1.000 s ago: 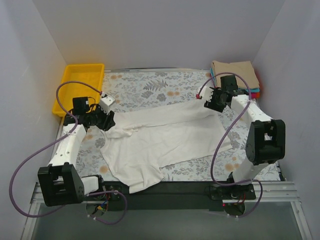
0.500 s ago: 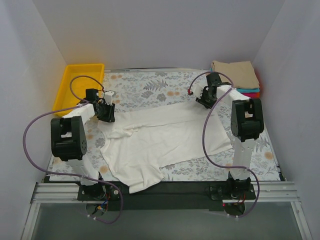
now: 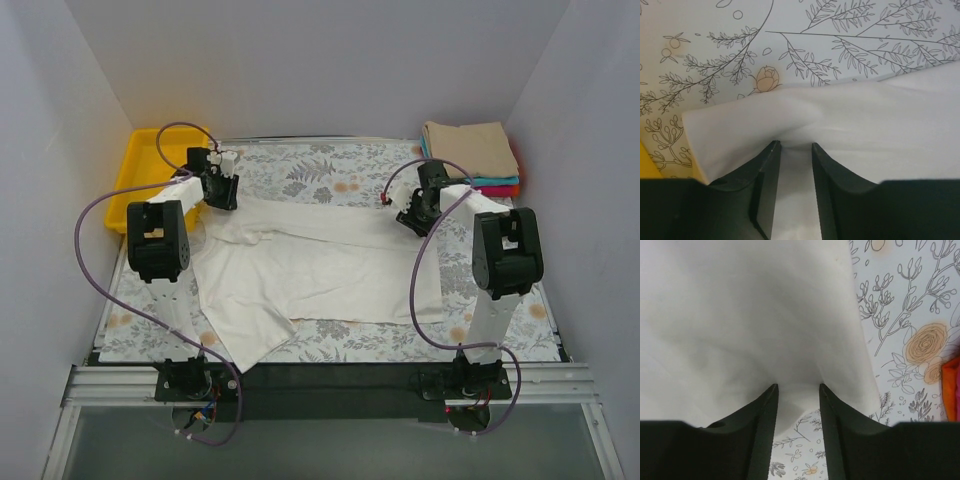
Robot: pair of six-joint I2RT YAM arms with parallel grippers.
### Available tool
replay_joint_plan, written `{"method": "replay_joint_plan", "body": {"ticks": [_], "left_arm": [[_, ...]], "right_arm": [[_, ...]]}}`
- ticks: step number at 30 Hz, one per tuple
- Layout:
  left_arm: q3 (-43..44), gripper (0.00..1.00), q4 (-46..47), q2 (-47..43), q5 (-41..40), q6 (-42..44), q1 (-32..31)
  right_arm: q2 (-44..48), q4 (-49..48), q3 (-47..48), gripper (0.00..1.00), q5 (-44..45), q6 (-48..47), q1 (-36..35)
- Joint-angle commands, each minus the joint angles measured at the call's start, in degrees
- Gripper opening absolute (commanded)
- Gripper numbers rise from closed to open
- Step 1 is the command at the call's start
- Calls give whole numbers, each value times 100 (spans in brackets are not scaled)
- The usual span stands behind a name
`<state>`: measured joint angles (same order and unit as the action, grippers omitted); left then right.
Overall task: Fold and stack the t-shirts
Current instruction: Fold the tshirt
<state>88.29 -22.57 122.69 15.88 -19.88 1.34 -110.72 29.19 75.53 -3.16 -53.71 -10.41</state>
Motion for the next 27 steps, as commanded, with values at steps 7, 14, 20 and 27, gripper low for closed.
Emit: {"method": "replay_joint_plan", "body": {"ticks": [7, 14, 20, 27], "left_arm": [[-242, 43, -547, -1307, 1171, -16, 24], [-575, 45, -890, -1801, 1058, 98, 24], [-910, 45, -688, -1837, 671, -86, 24], [-1147, 44, -521, -1793, 610, -165, 15]], "right_arm": [[1069, 1282, 165, 46, -633, -235, 136], [1018, 1432, -30, 42, -352, -290, 127], [263, 1037, 786, 37, -36, 457, 145], [-143, 1045, 1526, 32, 70, 1389, 285]]}}
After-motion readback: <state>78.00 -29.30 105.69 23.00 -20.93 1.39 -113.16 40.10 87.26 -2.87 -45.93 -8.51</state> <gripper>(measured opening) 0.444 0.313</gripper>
